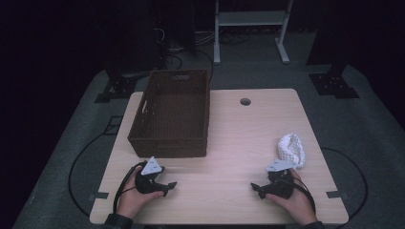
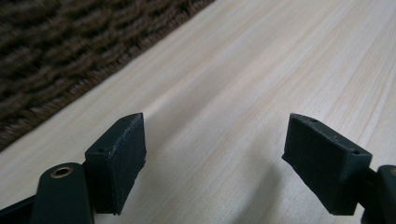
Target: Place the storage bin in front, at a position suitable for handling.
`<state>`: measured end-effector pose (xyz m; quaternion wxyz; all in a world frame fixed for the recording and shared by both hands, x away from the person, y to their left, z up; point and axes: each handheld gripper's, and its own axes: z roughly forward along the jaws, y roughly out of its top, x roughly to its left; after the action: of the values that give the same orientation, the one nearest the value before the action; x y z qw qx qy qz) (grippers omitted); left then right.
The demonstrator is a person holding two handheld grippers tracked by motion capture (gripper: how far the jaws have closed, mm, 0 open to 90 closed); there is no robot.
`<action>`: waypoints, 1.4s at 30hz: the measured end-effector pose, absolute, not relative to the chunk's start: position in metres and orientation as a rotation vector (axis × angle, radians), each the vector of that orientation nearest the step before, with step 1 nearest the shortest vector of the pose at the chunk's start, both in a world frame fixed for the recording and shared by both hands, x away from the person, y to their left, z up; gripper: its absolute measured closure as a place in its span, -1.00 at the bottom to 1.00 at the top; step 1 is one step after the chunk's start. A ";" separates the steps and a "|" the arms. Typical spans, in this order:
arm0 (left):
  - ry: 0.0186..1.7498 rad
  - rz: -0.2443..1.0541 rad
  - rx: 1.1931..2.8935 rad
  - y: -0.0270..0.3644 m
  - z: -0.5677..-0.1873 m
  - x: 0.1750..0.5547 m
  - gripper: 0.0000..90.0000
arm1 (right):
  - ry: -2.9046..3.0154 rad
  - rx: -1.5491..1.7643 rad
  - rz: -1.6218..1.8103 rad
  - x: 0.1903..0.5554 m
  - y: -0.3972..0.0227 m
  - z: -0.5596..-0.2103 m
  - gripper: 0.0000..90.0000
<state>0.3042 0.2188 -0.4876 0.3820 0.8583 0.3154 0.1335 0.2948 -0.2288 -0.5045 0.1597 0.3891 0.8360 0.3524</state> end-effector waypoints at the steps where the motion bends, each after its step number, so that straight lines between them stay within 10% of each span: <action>1: 0.805 0.345 2.186 0.220 -0.485 0.304 -0.52 | 2.389 1.110 1.007 0.295 -0.229 -0.505 -0.96; 42: 0.687 0.355 2.055 0.203 -0.397 0.326 -0.33 | 2.389 1.109 1.007 0.295 -0.229 -0.505 -0.96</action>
<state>0.3259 0.2034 -0.3974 0.4553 0.8333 0.2786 0.1438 0.2949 -0.2289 -0.5046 0.1604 0.3882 0.8362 0.3525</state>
